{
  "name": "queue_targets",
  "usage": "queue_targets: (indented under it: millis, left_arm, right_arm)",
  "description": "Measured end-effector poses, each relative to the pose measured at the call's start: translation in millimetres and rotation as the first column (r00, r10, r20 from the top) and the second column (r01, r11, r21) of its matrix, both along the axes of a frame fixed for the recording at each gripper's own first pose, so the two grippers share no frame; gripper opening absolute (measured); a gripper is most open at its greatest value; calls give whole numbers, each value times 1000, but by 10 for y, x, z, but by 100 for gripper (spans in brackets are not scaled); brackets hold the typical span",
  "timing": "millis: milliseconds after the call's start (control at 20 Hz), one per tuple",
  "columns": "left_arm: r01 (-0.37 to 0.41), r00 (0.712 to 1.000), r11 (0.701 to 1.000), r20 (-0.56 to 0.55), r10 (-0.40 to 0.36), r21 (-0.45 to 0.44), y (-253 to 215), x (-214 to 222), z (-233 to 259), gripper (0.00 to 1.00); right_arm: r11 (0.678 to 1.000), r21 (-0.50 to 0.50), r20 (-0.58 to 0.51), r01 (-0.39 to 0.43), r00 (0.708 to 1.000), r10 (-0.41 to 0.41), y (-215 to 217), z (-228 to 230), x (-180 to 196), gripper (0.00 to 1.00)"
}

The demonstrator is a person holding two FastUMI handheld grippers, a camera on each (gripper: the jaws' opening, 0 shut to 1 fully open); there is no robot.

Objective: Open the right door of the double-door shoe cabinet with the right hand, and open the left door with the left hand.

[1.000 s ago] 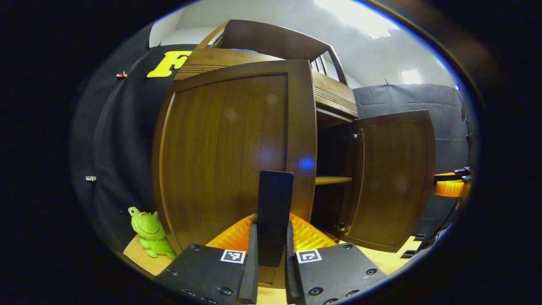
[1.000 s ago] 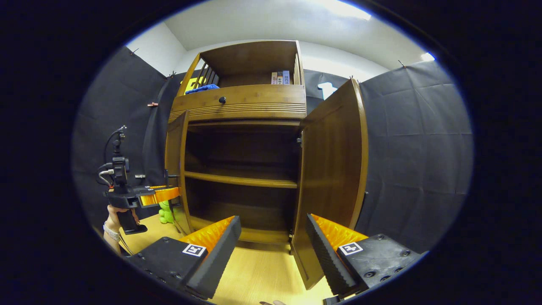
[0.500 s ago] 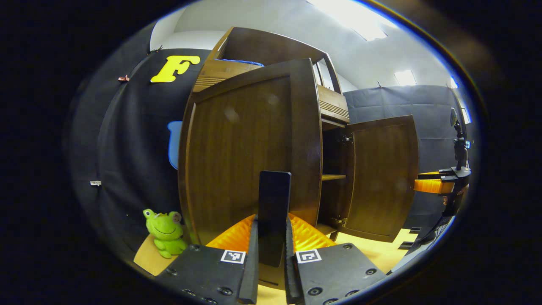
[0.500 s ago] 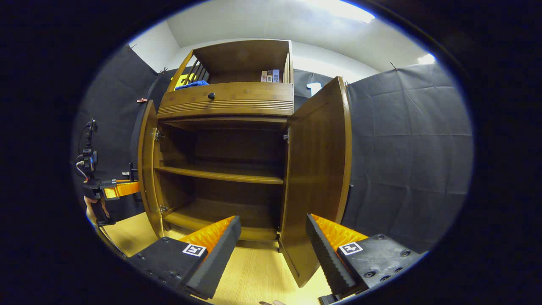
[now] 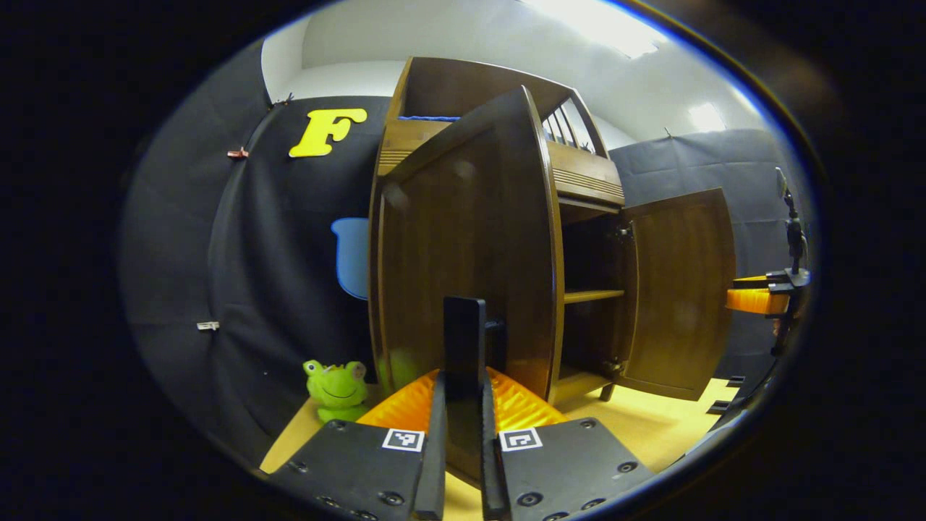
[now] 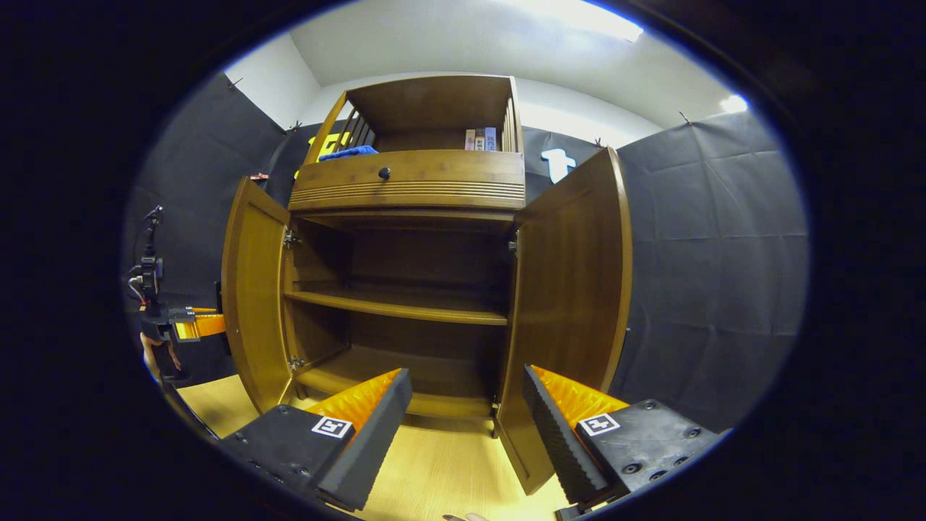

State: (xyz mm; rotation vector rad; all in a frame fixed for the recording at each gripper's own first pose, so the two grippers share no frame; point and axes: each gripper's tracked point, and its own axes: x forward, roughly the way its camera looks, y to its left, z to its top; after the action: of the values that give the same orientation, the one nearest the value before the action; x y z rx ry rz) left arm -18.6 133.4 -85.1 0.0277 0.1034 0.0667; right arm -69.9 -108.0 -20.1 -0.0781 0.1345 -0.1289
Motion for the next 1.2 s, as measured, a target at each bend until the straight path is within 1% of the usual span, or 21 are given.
queue_targets:
  millis: [50, 100, 150, 200, 250, 300, 400, 450, 500, 550, 600, 650, 700, 800, 850, 950, 1000, 1050, 1100, 1150, 1200]
  left_arm:
    - [-24, 1000, 1000, -6, 24, 14, 47, -26, 3, 22]
    - [-50, 999, 998, -7, 50, 31, 101, -54, 21, 22]
    - [-75, 997, 996, -12, 76, 49, 159, -85, 22, 22]
    - [-98, 995, 993, -14, 99, 60, 216, -114, 28, 19]
    - [-122, 992, 991, -16, 123, 62, 270, -144, 38, 17]
    - [-151, 988, 987, -18, 152, 61, 329, -177, 48, 16]
    - [-212, 977, 975, -18, 214, 73, 484, -260, 16, 13]
    - [-244, 969, 966, -19, 246, 87, 568, -296, 15, 8]
    - [-271, 961, 957, -18, 274, 101, 651, -348, 17, 7]
    - [-282, 958, 954, -17, 285, 103, 676, -389, 24, 9]
    - [-280, 959, 956, -19, 283, 90, 675, -424, 38, 5]
    - [-281, 959, 956, -21, 283, 88, 665, -464, 48, 5]
    - [-289, 956, 952, -26, 293, 102, 677, -534, 28, 5]
    - [-312, 948, 940, -23, 318, 136, 678, -689, 93, 5]
    - [-311, 949, 940, -12, 316, 137, 607, -764, 162, 3]
    - [-299, 954, 946, 32, 298, 125, 416, -919, 402, 5]
    - [-277, 961, 955, 49, 273, 110, 284, -944, 512, 5]
    - [-238, 971, 968, 59, 233, 84, 114, -932, 615, 5]
    - [-186, 981, 981, 68, 182, 50, -87, -888, 711, 4]
    - [-127, 988, 992, 85, 125, 18, -285, -827, 813, 4]
    - [-81, 991, 997, 103, 81, -4, -448, -753, 930, 5]
  right_arm:
    - [1000, 2, -2, -4, 1000, 4, 25, -12, -12, 96]
    - [1000, 7, -5, -12, 1000, 12, 61, -24, -17, 98]
    - [1000, 15, -6, -21, 1000, 21, 101, -31, -14, 98]
    - [999, 22, -6, -31, 1000, 31, 135, -34, -15, 98]
    - [999, 26, -6, -37, 999, 37, 164, -43, -12, 96]
    - [999, 27, -5, -42, 999, 42, 184, -39, -5, 96]
    - [998, 29, -7, -52, 999, 53, 230, -48, 12, 96]
    - [998, 31, -8, -60, 998, 61, 260, -60, 17, 96]
    - [997, 33, -9, -68, 998, 68, 293, -61, 31, 96]
    - [997, 34, -8, -74, 997, 74, 325, -59, 41, 96]
    - [996, 35, -7, -81, 997, 81, 354, -56, 60, 96]
    - [996, 37, -5, -87, 996, 87, 383, -58, 70, 98]
    - [995, 41, -4, -95, 995, 95, 422, -59, 81, 96]
    - [993, 44, 1, -107, 994, 107, 490, -51, 106, 98]
    - [993, 43, 3, -108, 994, 108, 504, -39, 116, 98]
    - [993, 41, 12, -110, 994, 109, 544, -7, 150, 98]
    - [993, 41, 15, -112, 994, 111, 576, 18, 172, 96]
    - [992, 44, 16, -118, 993, 117, 618, 27, 197, 96]
    - [991, 49, 14, -128, 992, 127, 673, 38, 215, 100]
    - [989, 55, 10, -139, 990, 139, 740, 46, 231, 96]
    - [986, 61, 10, -155, 988, 155, 813, 75, 219, 98]
